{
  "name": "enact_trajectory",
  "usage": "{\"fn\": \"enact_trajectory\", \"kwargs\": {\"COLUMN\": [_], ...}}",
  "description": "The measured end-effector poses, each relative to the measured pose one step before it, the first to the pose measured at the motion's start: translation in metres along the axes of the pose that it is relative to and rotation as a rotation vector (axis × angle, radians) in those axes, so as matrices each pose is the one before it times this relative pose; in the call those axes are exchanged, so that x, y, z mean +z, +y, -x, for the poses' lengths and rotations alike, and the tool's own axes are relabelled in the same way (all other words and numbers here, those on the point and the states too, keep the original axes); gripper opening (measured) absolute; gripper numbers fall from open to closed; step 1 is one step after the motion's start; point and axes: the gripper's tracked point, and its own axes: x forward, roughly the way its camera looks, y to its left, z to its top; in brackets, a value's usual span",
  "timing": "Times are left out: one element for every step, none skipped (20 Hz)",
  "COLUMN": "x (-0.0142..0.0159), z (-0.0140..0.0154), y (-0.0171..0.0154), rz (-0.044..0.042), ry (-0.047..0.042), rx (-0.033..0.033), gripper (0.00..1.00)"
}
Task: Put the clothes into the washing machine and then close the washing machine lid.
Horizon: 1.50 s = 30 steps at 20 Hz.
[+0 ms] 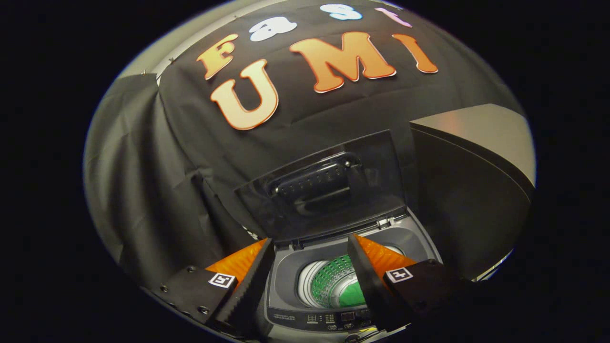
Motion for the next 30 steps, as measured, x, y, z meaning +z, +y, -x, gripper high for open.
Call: {"fn": "enact_trajectory", "kwargs": {"x": [-0.00074,-0.00197,-0.00874,-0.01778,-0.02548,-0.02421,-0.01746,-0.01926,-0.01553,-0.00525,0.00254,0.00582,0.00215,0.00892,0.01168,0.00123,-0.01081,-0.01301,-0.00966,-0.00575,-0.00899,-0.01754,-0.01686,-0.01293,-0.00735,0.00043,0.00147,0.00204,0.00350,0.00751], "z": [0.00615,0.00576,0.00511,0.00606,0.00416,0.00332,0.00211,-0.00348,0.00260,0.00837,0.00968,0.01445,0.01844,0.01559,0.01366,0.00891,0.00601,0.00171,-0.00113,0.00026,-0.00445,-0.00725,-0.00451,-0.00487,0.00084,0.00711,0.00932,0.01139,0.01530,0.01602], "y": [-0.00367,-0.01051,-0.01848,-0.01460,-0.01577,-0.01647,-0.01281,-0.01160,-0.01093,-0.00826,-0.00461,0.00064,0.00040,0.00565,0.01064,0.00372,-0.00087,-0.00294,-0.00345,-0.00487,-0.00768,-0.00971,-0.01144,-0.01331,-0.01314,-0.00977,-0.01000,-0.01186,-0.01544,-0.01603], "rz": [0.03048,0.06846,0.07925,0.05702,0.04375,0.03440,0.02221,0.01071,-0.00346,-0.01709,-0.01824,-0.00889,-0.00349,-0.00733,0.00357,0.01039,0.00462,0.00483,0.00656,0.00080,-0.00896,-0.01311,-0.01348,-0.01353,-0.01321,-0.01943,-0.02308,-0.02304,-0.01702,-0.01099], "ry": [-0.02510,-0.03974,-0.02071,0.00497,0.03494,0.05315,0.02549,0.03649,0.03989,-0.00137,-0.03327,-0.01209,-0.00458,-0.02447,-0.03193,-0.00253,0.02611,0.03477,0.01967,0.00223,0.00895,0.04164,0.03995,0.02713,0.00817,-0.01289,-0.02009,-0.01522,-0.01495,-0.02505], "rx": [-0.00750,-0.02498,-0.04595,-0.02038,-0.01194,-0.01349,0.00671,0.00359,-0.00458,-0.00018,0.00154,0.01255,0.01081,0.02199,0.03072,0.01217,0.00113,-0.01022,-0.01378,-0.01274,-0.01857,-0.02091,-0.03142,-0.03367,-0.03092,-0.02297,-0.02457,-0.02273,-0.02593,-0.02631], "gripper": [0.99,0.99,0.99,0.98,0.98,0.98,0.98,0.99,0.98,0.99,0.99,0.99,0.99,0.98,0.99,0.98,0.98,0.98,0.97,0.98,0.98,0.97,0.97,0.98,0.98,0.99,0.99,0.99,0.99,0.99]}}
